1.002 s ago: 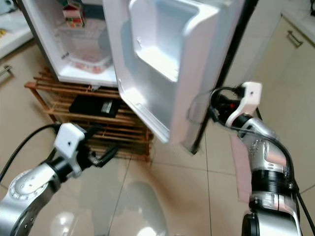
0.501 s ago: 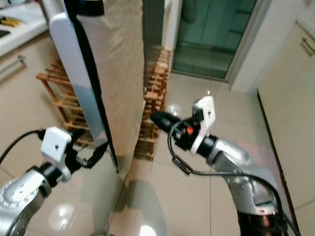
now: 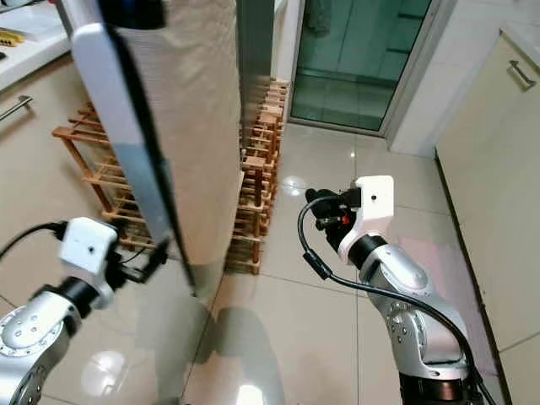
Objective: Restocking fridge
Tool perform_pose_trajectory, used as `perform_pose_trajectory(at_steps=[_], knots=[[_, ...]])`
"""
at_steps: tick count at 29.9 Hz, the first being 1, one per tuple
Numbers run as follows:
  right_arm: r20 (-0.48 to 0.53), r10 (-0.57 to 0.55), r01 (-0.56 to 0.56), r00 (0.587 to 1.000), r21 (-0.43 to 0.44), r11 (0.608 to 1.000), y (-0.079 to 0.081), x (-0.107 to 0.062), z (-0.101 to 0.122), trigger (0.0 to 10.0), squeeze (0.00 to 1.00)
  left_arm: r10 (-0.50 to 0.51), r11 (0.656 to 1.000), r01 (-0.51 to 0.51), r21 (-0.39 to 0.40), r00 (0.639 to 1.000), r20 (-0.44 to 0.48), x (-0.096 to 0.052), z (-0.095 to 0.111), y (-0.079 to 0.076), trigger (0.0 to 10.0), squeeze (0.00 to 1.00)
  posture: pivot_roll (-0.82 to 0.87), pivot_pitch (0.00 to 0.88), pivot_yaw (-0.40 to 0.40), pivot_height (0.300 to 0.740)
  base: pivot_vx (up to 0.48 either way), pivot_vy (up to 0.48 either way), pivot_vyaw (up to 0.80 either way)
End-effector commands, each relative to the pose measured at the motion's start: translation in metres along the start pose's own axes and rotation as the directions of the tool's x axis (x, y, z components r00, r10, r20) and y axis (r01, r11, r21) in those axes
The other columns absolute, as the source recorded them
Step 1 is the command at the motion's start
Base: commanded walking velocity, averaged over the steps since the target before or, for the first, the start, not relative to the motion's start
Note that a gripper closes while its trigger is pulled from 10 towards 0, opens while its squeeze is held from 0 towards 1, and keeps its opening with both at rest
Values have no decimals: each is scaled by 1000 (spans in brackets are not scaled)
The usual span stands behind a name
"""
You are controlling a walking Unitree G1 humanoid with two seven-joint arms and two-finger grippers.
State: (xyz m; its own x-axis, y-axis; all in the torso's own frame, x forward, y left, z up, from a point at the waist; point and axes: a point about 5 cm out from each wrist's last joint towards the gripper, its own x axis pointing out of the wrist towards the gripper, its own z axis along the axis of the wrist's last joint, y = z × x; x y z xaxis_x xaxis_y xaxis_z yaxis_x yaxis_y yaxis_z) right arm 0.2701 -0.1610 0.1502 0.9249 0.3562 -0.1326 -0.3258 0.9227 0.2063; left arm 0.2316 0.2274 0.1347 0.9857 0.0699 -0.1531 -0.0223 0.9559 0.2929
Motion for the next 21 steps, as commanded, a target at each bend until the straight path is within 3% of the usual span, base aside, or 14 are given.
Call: perform_pose_trajectory(at_steps=[1,2,3,4,7,12,17,21], knots=[[12,-19,19,1000,-8,1000,-1,-2,0,10000,0,93,996,-93,15,996,-16,0,-2,9,10000,0,45,11,-44,740,0,0,0],[5,-15,16,1000,-11,1000,1,-2,-1,10000,0,270,963,-270,16,962,-33,-2,-3,34,10000,0,48,10,-48,740,0,0,0],[5,-15,16,1000,-11,1000,1,-2,-1,10000,0,270,963,-270,16,962,-33,-2,-3,34,10000,0,48,10,-48,740,0,0,0],[3,-14,14,1000,-10,1000,4,-2,-3,10000,0,339,940,-337,62,941,-23,-6,-1,48,10000,0,50,10,-51,740,0,0,0],[-6,-5,5,1000,-19,1000,7,-1,-6,10000,0,366,929,-367,49,930,26,-8,6,58,10000,0,56,12,-54,740,0,0,0],[-17,-15,14,1000,-41,999,9,0,-9,10000,0,394,918,-397,26,917,62,-8,12,58,10000,0,63,17,-54,740,0,0,0],[-15,-83,80,996,-134,988,6,-1,-12,10000,0,353,935,-354,-1,933,78,-6,14,47,10000,0,61,15,-50,740,0,0,0],[-13,-101,99,995,-117,988,5,-3,-14,10000,0,352,936,-352,-10,933,76,-6,14,44,10000,0,59,15,-50,740,0,0,0]])
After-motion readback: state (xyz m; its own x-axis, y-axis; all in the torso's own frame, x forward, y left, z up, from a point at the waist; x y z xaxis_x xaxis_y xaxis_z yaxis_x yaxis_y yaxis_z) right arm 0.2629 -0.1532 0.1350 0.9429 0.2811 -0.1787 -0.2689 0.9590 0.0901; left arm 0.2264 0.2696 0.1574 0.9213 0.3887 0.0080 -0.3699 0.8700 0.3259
